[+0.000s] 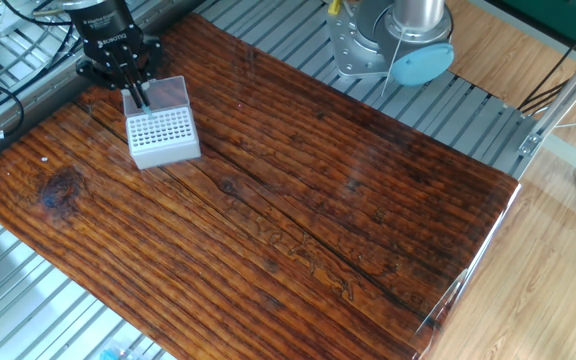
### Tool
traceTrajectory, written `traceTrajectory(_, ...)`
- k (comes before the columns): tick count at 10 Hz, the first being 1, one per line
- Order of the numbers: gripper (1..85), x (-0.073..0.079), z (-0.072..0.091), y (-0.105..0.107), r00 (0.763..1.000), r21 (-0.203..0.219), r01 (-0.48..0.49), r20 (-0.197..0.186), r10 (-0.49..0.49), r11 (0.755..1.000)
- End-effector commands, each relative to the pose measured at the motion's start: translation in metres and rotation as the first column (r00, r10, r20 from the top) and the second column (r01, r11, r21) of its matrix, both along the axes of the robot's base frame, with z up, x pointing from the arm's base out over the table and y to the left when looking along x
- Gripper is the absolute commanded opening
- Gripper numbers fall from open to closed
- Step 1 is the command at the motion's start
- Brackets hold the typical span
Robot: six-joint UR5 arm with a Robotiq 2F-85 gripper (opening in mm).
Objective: Insert a medium pipette tip into the holder for medium pipette tips
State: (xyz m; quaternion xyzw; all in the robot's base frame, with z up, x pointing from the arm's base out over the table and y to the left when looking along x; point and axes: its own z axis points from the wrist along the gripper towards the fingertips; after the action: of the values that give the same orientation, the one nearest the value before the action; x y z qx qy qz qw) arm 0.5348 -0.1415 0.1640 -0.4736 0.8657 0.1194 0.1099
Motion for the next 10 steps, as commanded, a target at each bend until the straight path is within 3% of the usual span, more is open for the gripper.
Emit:
traceTrajectory(1, 1.0, 0.001, -0.003, -0.017, 0.998, -0.056, 0.064, -0.011, -0.065, 0.996)
traceTrajectory(2, 1.0, 0.000, -0.004, -0.019, 0.995, -0.061, 0.100, -0.021, -0.102, 0.993)
traceTrajectory(4, 1.0, 0.006, 0.000, -0.006, 0.987, -0.003, 0.160, -0.022, -0.160, 0.987)
traceTrajectory(7, 1.0, 0.010, 0.005, 0.007, 0.988, 0.053, 0.152, -0.012, -0.152, 0.987)
traceTrajectory(10, 1.0, 0.020, 0.013, 0.022, 0.989, 0.122, 0.143, 0.022, -0.147, 0.982)
